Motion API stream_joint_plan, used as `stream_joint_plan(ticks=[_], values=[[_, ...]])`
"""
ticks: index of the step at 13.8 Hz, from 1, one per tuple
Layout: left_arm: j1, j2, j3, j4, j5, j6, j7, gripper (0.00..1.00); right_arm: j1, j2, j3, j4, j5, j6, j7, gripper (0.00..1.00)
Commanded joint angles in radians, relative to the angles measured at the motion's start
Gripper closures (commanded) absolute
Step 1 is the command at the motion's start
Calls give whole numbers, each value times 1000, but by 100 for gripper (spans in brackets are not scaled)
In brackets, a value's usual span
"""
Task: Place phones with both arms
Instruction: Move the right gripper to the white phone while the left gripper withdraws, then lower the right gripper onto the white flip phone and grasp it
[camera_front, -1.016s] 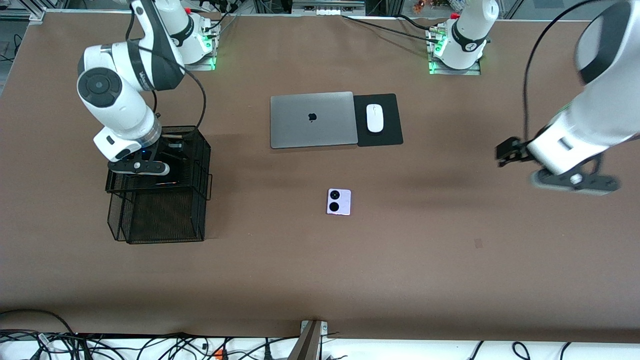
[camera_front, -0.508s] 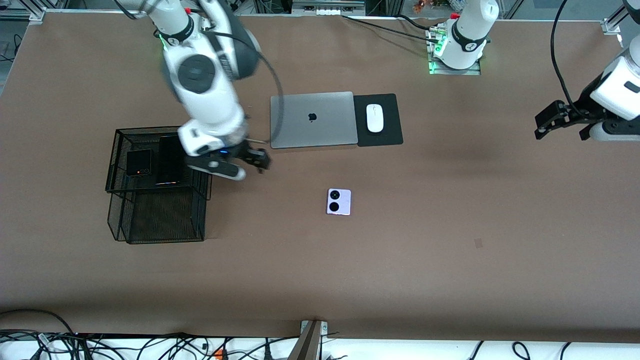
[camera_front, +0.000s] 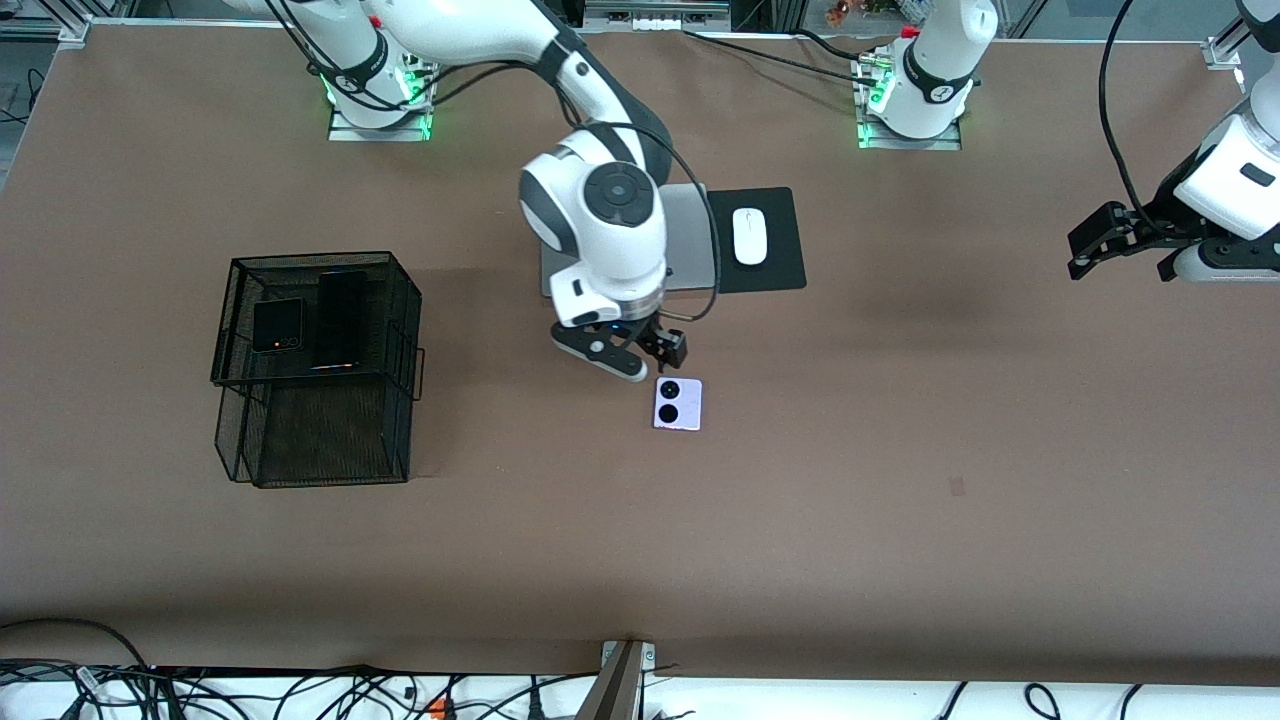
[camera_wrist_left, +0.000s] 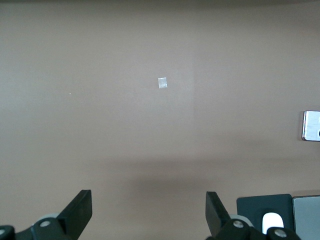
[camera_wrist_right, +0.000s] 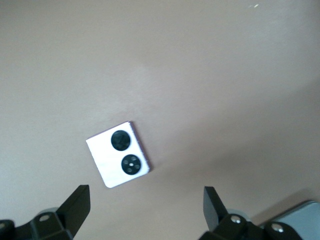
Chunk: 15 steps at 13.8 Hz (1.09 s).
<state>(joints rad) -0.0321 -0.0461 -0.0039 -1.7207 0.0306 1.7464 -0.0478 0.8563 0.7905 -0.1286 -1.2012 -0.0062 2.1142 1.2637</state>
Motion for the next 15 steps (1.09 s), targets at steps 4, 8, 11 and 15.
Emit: stream_joint_plan(ticks=[4, 8, 11, 15], values=[[31, 35, -41, 53, 18, -25, 11, 0, 24, 171, -26, 153, -43, 81, 123, 0], [32, 35, -42, 53, 17, -27, 11, 0, 53, 246, -37, 154, -44, 210, 137, 0], [32, 35, -42, 53, 15, -28, 9, 0, 84, 297, -57, 152, -46, 283, 137, 0], [32, 37, -42, 53, 17, -27, 6, 0, 104, 334, -83, 154, -142, 308, 126, 0]])
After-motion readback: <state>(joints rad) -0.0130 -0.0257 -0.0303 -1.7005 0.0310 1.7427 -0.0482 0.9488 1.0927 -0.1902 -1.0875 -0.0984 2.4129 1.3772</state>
